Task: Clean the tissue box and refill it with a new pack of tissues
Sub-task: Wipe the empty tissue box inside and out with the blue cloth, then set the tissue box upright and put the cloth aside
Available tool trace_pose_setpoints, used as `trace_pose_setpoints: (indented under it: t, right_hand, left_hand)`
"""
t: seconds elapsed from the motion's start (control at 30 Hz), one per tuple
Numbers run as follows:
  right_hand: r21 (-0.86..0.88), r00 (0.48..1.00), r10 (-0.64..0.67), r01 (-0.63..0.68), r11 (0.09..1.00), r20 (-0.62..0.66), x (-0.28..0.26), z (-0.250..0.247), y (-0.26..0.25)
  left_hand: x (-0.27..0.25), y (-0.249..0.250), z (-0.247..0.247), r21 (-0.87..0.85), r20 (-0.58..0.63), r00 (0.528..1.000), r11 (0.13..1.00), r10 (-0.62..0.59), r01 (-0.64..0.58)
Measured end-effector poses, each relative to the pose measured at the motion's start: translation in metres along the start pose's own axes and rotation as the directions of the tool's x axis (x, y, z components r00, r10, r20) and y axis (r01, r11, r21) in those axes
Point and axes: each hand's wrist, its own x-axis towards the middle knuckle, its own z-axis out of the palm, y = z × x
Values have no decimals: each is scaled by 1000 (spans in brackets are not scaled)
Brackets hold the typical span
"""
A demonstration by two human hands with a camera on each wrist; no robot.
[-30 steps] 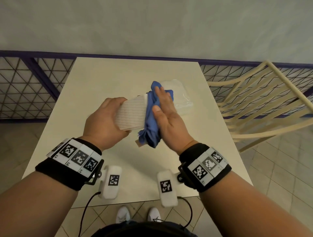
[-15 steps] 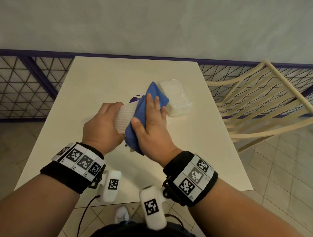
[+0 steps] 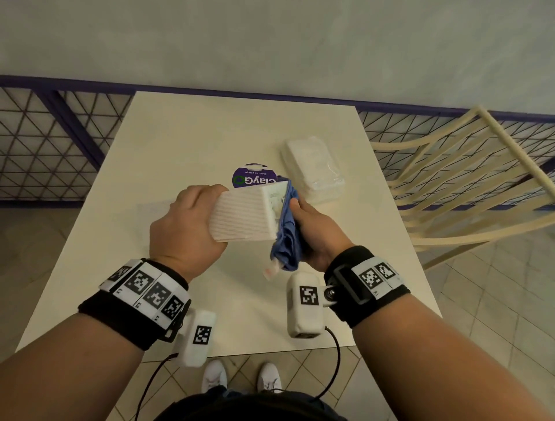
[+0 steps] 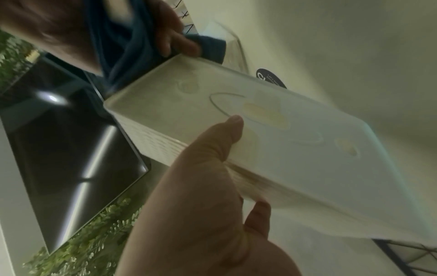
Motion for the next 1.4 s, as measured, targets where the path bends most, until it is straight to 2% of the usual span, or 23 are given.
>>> trace_pose_setpoints:
  t: [0.07,0.13,0.2,0.33,0.47,0.57,0.73,0.8,0.9,0.97,1.03,1.23,1.3,1.4]
  right_hand:
    - [-16,990,-51,50,999,-133,-1,-8,0]
    - [-188,962,-135,90,978,-239,1,-26,6]
    - [-400,957,-170,64,914,-236,-1,-46,15]
    - [-731,968,-155,-39,681,-196,-5,-80,37]
    - [-809,981,-46,-127,574,-186,1,-104,51]
    - [-850,970,6,-215,480,-242,11,-113,53]
    - [-923,931,-35,-353,156,-362,18,-108,55]
    - [-937,934,-81,-343,66,-348,21,-102,59]
    - [-955,956,18,-293,-44,-294,24,-89,60]
    - [-959,959,46,-277,-53,-280,26,-83,60]
    - [-959,959,20,-282,-11,-282,30,-81,58]
    - [-940,942,14,-336,61,-336,40,-73,47]
    - [-943,942,-67,-324,79,-329,39,-62,39]
    - [-984,950,-269,-135,115,-162,37,-31,20]
  left_hand:
    - [0,-2,1,6,-10,1000,1000,20,-20]
    - [0,-8,6,66,-17,996,994,89,-87]
    - [0,-15,16,158,-2,985,973,170,-167]
    - [-3,-20,43,203,81,967,945,243,-254]
    - [-7,-21,76,213,55,939,914,340,-344]
    - [-9,-22,95,222,32,924,899,381,-378]
    - [-10,-19,109,284,88,943,899,321,-332]
    - [-12,-19,113,306,151,946,897,286,-320]
    - [-14,-20,120,313,208,936,888,282,-337]
    - [-14,-21,124,301,218,934,891,283,-340]
    - [-13,-21,129,301,221,939,898,262,-321]
    - [-7,-11,128,296,357,923,921,140,-254]
    - [-7,-12,126,274,333,932,931,143,-241]
    - [-12,-21,121,200,184,950,937,250,-286]
